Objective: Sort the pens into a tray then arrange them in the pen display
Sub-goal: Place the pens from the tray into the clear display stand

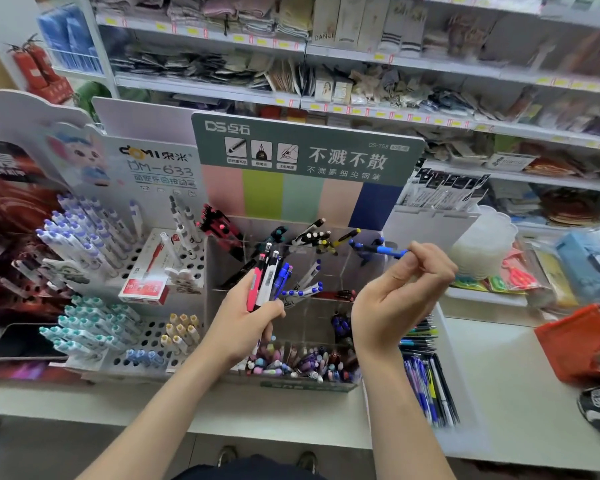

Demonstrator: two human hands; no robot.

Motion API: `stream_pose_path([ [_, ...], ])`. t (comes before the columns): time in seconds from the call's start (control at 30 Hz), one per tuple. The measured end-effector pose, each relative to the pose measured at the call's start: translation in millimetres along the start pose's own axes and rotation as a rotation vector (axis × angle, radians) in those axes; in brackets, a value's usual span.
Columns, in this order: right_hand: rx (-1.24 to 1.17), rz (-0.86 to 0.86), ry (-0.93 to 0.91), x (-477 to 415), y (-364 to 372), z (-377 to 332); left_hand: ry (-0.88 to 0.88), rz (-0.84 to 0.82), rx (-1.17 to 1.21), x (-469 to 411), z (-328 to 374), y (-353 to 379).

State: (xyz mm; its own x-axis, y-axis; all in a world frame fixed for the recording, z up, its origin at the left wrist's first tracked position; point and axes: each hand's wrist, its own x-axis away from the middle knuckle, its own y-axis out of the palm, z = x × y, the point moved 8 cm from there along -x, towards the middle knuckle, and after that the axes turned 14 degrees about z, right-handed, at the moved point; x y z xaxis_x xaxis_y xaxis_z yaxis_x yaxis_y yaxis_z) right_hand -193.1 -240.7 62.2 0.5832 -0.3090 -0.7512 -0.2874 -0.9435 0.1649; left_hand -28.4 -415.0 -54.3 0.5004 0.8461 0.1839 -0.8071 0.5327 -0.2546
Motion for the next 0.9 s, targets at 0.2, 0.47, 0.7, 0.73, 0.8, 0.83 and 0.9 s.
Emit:
stream_pose_path([
  [0.2,0.121,-0.223,-0.080,-1.9,37.9,37.8,0.013,-0.081,0.004,1.4,10.9,26.0],
  [0.47,0.352,-0.436,0.015,18.3,49.7,74.7,0.089,-0.117,0.016,4.9,21.7,38.7],
  [0.7,0.151,-0.603,0.059,17.3,60.5,56.4,0.085,-0.127,0.053,1.8,24.1,43.2],
  [0.73,0.181,-0.586,0.077,16.5,61.0,59.7,0.084,-0.128,0.059,0.5,23.0,43.1],
  [0.8,0.250,-0.590,0.131,19.3,62.5,72.2,0.079,-0.134,0.083,-0.5,22.6,43.2],
  [0.83,0.254,-0.624,0.166,22.5,63.6,76.2,0.073,-0.142,0.101,0.0,23.1,43.2],
  [0.9,0.217,-0.662,0.175,27.4,61.8,70.6,0.059,-0.157,0.143,2.1,25.6,42.6],
])
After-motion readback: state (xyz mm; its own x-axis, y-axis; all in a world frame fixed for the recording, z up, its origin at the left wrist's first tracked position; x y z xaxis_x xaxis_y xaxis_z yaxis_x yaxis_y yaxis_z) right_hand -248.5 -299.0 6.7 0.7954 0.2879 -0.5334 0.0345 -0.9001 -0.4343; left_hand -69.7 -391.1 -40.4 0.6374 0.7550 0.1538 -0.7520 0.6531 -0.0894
